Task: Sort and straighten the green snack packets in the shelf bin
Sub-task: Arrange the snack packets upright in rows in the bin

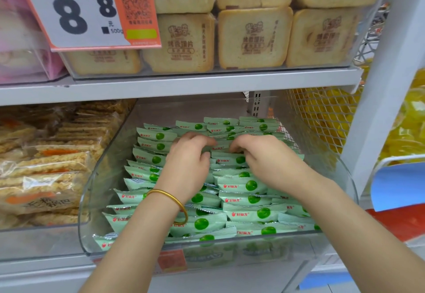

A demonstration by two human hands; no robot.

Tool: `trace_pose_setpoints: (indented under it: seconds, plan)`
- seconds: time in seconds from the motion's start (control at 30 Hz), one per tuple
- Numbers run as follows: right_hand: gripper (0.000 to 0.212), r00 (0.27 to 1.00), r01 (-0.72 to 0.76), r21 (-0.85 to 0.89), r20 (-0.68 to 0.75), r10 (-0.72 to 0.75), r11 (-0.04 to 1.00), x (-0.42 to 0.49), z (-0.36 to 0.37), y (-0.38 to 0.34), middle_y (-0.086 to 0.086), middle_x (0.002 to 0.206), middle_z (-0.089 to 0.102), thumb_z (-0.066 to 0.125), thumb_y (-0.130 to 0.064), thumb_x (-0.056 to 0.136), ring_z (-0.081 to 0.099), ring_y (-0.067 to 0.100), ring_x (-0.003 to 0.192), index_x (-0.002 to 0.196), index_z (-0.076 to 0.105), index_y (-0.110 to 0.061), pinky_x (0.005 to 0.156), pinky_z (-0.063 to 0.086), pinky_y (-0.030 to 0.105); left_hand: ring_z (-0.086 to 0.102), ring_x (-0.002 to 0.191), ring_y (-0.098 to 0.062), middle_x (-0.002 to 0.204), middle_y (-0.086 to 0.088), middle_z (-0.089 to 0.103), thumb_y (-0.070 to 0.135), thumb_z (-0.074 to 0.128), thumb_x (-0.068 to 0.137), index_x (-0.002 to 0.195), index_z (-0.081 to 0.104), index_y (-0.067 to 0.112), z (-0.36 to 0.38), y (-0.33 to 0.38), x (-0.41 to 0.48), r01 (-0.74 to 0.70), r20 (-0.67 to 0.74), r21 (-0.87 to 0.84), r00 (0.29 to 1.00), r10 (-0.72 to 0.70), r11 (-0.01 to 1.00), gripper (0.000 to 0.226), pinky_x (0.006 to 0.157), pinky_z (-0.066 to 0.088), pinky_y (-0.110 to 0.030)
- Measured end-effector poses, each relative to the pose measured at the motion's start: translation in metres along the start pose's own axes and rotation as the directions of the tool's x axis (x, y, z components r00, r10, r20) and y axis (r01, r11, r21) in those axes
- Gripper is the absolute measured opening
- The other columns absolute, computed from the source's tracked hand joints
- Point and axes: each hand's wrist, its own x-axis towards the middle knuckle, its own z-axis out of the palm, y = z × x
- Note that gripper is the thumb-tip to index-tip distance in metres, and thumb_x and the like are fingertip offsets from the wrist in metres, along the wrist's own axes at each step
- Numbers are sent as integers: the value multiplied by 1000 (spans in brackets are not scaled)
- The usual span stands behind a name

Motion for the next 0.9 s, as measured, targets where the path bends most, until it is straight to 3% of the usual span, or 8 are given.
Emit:
trace_pose_setpoints:
  seconds: [0.17,0.3,0.4,0.5,0.67,0.9]
  plan:
    - [37,996,-18,0,89,18,1000,-4,2,0,5,111,63,34,3,89,59,25,99,114,49,-20,84,51,42,35,126,-24,133,5,49,19,50,94,110,67,29,5,1,-1,-23,59,174,998,12,984,26,103,27,-32]
    - [38,993,-56,93,-100,66,994,1,-3,3,2,109,66,37,1,91,61,23,100,118,55,-19,86,51,41,30,125,-23,134,7,48,18,50,94,104,70,31,3,0,-2,-2,66,146,998,-7,989,25,101,26,-30]
    - [33,985,-43,-18,-169,39,999,8,-1,1,-1,112,68,45,-9,93,55,23,110,114,65,-25,90,48,39,30,125,-23,134,7,49,13,47,94,102,70,31,2,0,-3,0,74,133,997,-10,991,31,101,25,-29]
    - [23,992,-94,-152,-101,79,984,17,2,-6,-1,110,67,52,-20,92,42,24,117,107,68,-26,94,40,36,30,124,-23,134,6,50,4,43,92,103,71,30,1,-1,-3,2,69,120,998,-10,993,40,100,24,-27]
    - [16,985,-167,-306,-96,144,937,25,7,-15,0,106,64,59,-20,87,40,26,117,101,67,-20,97,33,38,31,125,-23,137,8,48,-5,38,88,109,68,31,-2,-3,-5,-30,122,131,992,14,991,51,100,25,-26]
    - [8,962,-167,-101,-235,140,981,20,3,-16,1,100,66,56,-18,91,47,26,108,93,64,-19,88,37,34,32,125,-22,135,7,50,-10,36,85,111,67,31,-2,-6,-6,-60,132,105,990,46,993,58,102,25,-26]
